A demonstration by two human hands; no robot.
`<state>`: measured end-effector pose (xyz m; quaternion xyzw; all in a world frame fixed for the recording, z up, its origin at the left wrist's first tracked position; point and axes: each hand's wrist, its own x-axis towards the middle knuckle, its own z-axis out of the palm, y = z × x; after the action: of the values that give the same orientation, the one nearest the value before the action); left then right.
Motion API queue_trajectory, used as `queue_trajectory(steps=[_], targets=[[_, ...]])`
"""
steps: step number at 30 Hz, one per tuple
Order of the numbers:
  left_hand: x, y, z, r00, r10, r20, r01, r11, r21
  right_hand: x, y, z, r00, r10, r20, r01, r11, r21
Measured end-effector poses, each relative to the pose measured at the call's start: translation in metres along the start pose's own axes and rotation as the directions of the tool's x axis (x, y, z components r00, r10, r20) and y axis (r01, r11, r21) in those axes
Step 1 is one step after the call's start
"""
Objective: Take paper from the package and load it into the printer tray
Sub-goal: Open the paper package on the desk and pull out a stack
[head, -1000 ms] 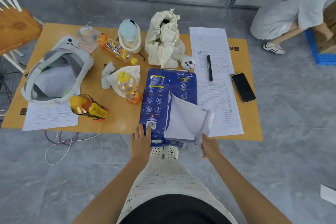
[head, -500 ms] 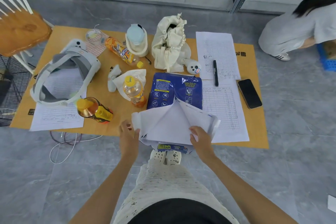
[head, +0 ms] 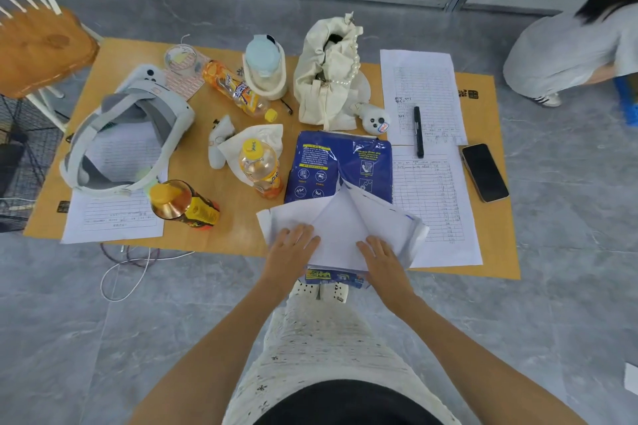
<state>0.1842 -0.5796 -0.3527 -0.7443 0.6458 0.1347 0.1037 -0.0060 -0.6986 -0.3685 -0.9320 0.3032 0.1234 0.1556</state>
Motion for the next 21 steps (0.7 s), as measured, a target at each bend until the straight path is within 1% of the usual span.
queue_trajectory(steps=[2, 4, 7, 10, 12, 15, 19, 21], targets=[[0.003, 0.008, -0.001, 0.999, -0.044, -0.003, 0.044, 0.998, 0.038, 0.001, 0.004, -0.003, 0.999, -0.039, 0.018, 0.039, 0.999, 0.003], [0.006, 0.010, -0.002, 0.998, -0.056, -0.020, 0.057, 0.996, 0.065, 0.001, 0.011, -0.004, 0.996, -0.075, 0.054, 0.072, 0.996, 0.057], [0.006, 0.004, -0.002, 0.998, 0.005, -0.064, -0.001, 0.998, 0.065, 0.001, 0.021, -0.008, 0.989, -0.116, 0.093, 0.103, 0.985, 0.137], [0.004, -0.004, -0.009, 0.997, 0.061, -0.043, -0.058, 0.996, 0.064, 0.000, 0.032, -0.010, 0.985, -0.154, 0.077, 0.135, 0.968, 0.210], [0.004, -0.006, -0.014, 0.995, 0.086, -0.048, -0.082, 0.994, 0.073, 0.000, 0.035, -0.011, 0.982, -0.178, 0.064, 0.161, 0.964, 0.212], [0.003, -0.009, -0.016, 0.989, 0.126, -0.076, -0.118, 0.988, 0.101, -0.002, 0.036, -0.010, 0.984, -0.168, 0.055, 0.154, 0.965, 0.210], [0.002, -0.011, -0.017, 0.983, 0.157, -0.091, -0.140, 0.977, 0.164, -0.004, 0.031, -0.009, 0.986, -0.135, 0.102, 0.111, 0.971, 0.212], [0.003, -0.010, -0.020, 0.985, 0.144, -0.094, -0.129, 0.980, 0.153, -0.005, 0.027, -0.009, 0.988, -0.118, 0.100, 0.094, 0.971, 0.222]])
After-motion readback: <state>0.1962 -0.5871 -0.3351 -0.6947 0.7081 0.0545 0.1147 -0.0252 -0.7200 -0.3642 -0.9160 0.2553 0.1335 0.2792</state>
